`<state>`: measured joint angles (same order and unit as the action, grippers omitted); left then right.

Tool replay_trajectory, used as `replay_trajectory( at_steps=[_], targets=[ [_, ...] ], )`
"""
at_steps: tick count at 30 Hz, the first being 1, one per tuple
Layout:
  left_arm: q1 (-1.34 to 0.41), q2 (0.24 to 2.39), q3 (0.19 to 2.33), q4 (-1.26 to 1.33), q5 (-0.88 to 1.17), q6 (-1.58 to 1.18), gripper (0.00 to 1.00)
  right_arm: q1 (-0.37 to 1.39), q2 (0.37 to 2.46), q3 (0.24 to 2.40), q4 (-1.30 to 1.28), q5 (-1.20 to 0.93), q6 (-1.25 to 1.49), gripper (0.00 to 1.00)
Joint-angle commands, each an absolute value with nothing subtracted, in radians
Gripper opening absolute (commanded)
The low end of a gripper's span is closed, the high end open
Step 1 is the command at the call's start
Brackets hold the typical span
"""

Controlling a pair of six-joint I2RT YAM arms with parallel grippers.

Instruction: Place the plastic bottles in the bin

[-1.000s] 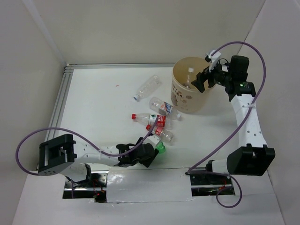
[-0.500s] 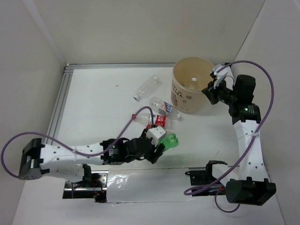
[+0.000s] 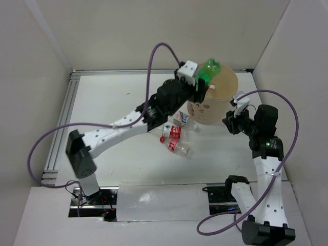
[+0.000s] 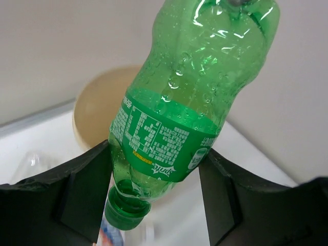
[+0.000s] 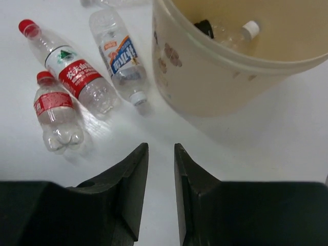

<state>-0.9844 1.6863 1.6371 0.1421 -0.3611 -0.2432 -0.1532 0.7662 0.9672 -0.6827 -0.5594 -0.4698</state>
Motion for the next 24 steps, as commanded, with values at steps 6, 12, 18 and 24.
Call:
replay_trajectory(
  at_steps=[6, 12, 18, 24],
  targets=[
    [-0.862, 2.058, 2.156, 0.147, -0.276, -0.403, 0.12, -0.155, 0.719, 0.911, -0.747, -0.598, -0.514, 0.38],
    [-0.824, 2.163, 2.213, 0.091, -0.181, -0.462, 0.75, -0.155, 0.733, 0.884, -0.827, -0.733, -0.695, 0.89],
    [-0.824, 2.125, 2.186, 0.106, -0.144, -0.462, 1.0, -0.155, 0.828, 0.821, -0.788, -0.822, -0.814, 0.92],
    [-0.813, 1.947, 2.064, 0.106, -0.213, -0.453, 1.0, -0.089, 0.966, 0.83, -0.785, -0.853, -0.873, 0.88]
  ],
)
